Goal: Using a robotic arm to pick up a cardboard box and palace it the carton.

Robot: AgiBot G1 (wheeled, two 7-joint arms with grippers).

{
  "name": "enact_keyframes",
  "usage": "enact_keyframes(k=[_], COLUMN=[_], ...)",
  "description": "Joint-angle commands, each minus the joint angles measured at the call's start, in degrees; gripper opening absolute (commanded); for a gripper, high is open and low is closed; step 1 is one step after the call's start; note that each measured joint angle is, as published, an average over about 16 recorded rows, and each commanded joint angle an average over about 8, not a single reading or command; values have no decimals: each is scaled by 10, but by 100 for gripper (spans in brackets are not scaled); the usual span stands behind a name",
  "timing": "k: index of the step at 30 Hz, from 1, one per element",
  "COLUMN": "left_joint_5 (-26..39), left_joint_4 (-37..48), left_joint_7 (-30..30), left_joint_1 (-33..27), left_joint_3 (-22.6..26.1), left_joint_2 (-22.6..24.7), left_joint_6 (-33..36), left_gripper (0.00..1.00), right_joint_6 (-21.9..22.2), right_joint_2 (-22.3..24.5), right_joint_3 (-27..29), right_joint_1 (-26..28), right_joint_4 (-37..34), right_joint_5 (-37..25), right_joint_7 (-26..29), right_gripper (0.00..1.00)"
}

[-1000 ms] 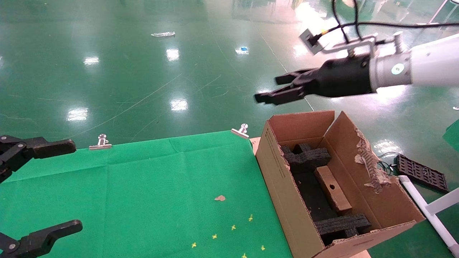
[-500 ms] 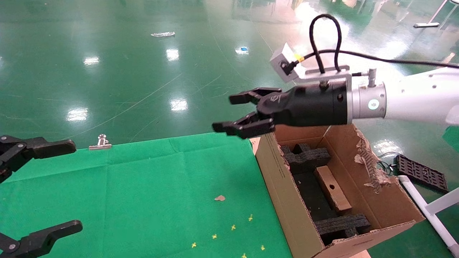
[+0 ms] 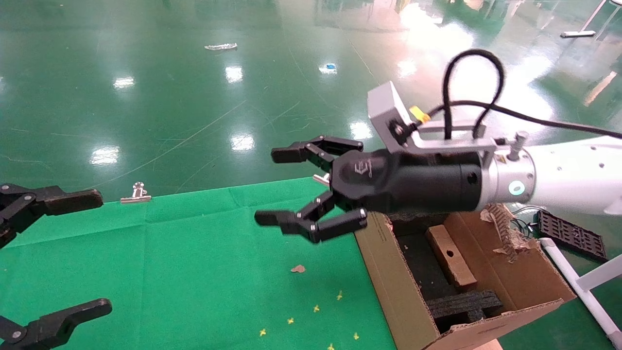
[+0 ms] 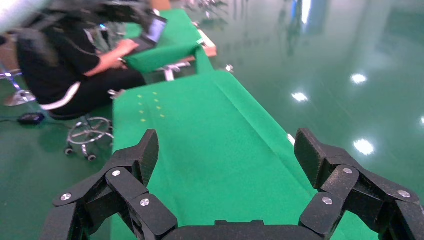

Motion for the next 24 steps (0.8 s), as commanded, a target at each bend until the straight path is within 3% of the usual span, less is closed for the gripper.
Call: enact_keyframes(k=[1, 13, 24], left_joint_5=[0, 0, 0], left_joint_4=[0, 0, 0], left_joint_7=[0, 0, 0], left_joint_1=[0, 0, 0], left_joint_3=[0, 0, 0], left_joint_2=[0, 0, 0], left_joint_6=[0, 0, 0], left_gripper=[100, 100, 100], right_joint_6=[-5, -30, -32], right_joint_2=[2, 13, 14], right_joint_3=[24, 148, 154], right_joint_1=[-23, -144, -150], right_joint_4=[20, 123, 127], right_joint_5=[8, 49, 52], right_joint_7=[-7, -44, -45], right_gripper=[100, 100, 100])
